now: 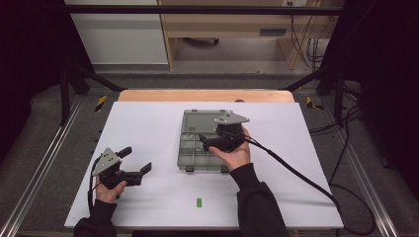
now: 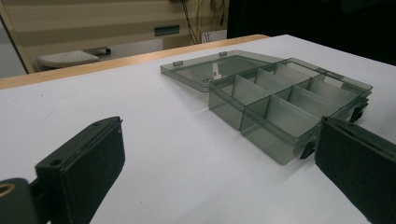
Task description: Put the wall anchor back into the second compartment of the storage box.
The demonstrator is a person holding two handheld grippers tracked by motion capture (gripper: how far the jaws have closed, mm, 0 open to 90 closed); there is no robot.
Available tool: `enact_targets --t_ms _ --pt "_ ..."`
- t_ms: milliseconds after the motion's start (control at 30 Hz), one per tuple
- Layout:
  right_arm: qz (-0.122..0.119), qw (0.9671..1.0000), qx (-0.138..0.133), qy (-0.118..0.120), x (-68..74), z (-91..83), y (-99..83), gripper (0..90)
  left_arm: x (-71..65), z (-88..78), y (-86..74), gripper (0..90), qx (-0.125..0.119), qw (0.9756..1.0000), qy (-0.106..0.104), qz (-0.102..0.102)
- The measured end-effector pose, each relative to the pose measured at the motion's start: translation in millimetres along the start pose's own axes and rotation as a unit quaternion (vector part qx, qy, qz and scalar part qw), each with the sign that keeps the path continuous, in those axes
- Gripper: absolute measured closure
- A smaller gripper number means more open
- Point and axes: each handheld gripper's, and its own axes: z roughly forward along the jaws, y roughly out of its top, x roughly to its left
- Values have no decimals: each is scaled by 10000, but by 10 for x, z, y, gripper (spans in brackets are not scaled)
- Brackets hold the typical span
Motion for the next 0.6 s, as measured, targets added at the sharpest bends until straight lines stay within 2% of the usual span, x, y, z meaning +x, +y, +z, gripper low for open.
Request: enact_targets --t_ms 33,67,100,167,267,400,500,600 --pt "10 10000 -63 28 -6 -85 -11 79 1 -1 0 13 -2 10000 1 -3" --pt "10 10000 -63 28 -6 -85 -11 79 1 -1 0 13 -2 10000 1 -3" --pt "45 9999 -124 73 -2 -170 -29 73 1 -2 1 13 6 10000 -9 -5" --pt "62 9998 -155 80 3 -213 -41 70 0 1 0 12 6 10000 -15 -6" --pt "63 9996 -274 69 26 -373 -104 62 -4 5 -1 11 25 10000 -20 6" --pt "25 9994 -326 65 53 -476 -161 56 -4 2 0 10 21 10000 -13 3" --pt "121 9990 -378 211 81 -592 -251 52 -3 3 0 10 22 10000 -9 0" --pt "189 9986 -433 246 97 -641 -301 51 -6 3 0 10 26 10000 -2 8"
